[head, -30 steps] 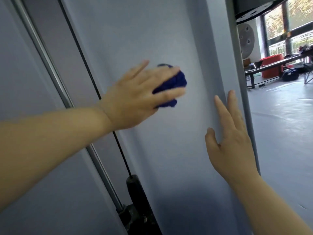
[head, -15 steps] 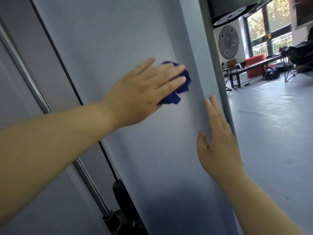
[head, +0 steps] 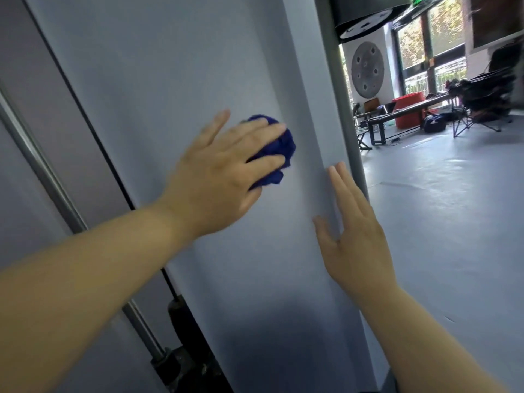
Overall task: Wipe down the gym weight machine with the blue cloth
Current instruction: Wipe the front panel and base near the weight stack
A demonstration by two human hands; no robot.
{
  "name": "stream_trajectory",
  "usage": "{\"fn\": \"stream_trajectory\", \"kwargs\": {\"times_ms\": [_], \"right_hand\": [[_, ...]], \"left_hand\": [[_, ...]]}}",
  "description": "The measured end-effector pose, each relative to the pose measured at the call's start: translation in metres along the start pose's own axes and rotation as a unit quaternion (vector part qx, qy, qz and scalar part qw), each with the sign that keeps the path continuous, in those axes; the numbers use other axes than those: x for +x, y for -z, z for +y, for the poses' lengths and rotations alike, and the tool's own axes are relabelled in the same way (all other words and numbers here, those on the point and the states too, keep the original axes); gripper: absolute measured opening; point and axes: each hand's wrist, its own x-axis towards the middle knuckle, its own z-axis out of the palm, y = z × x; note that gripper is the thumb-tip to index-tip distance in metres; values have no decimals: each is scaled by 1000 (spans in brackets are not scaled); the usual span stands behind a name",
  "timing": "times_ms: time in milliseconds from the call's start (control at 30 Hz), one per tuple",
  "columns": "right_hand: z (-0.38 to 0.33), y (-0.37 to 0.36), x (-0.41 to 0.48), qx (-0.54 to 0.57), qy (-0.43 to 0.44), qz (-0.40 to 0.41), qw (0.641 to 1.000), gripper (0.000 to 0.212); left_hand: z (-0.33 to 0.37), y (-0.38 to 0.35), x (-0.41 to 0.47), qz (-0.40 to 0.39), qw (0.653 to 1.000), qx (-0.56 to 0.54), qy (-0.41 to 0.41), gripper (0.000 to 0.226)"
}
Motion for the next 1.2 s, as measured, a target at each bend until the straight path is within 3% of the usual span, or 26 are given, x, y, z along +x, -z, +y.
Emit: {"fn": "stream_trajectory", "kwargs": {"times_ms": [67, 133, 300, 367, 567, 633, 733, 800, 867, 933, 1000, 1067, 1133, 1200], "right_hand": [[1, 1, -1, -1, -4, -6, 1000, 75], [4, 2, -5, 0, 1, -12, 1000, 76], [17, 10, -12, -31, 46, -44, 997, 84], [17, 13, -11, -42, 47, -58, 996, 87], [13, 11, -17, -47, 33, -80, 995, 87], [15, 9, -24, -57, 48, -65, 995, 84], [17, 2, -33, -105, 92, -67, 988, 83], [14, -2, -31, -130, 96, -63, 985, 82], [5, -5, -26, -131, 94, -52, 986, 78], [-4, -11, -25, -128, 100, -50, 985, 74], [-10, -20, -29, -131, 109, -74, 983, 74], [-13, -29, -34, -127, 110, -94, 981, 74], [-15, -34, -38, -116, 113, -92, 983, 73], [-16, -39, -40, -107, 117, -80, 984, 72]], "left_hand": [[4, -2, 3, 30, 995, -1, 96, 37], [28, -11, -6, 22, 994, -26, 106, 41], [93, -32, -55, -77, 987, -68, -124, 33], [83, -29, -58, -79, 985, -55, -140, 36], [43, -13, -41, 24, 993, -21, 115, 34], [64, -23, -56, 9, 997, -44, 68, 32], [101, -32, -98, -85, 987, -70, -119, 34], [102, -28, -114, -129, 973, -75, -176, 43], [82, -22, -112, -104, 980, -95, -141, 40], [49, -15, -99, -39, 993, -102, -53, 34], [22, -6, -87, 5, 997, -64, 44, 29], [22, -4, -88, 17, 995, -42, 90, 28], [46, -10, -108, -15, 998, -45, 42, 29], [71, -15, -141, -90, 991, -63, -74, 32]]}}
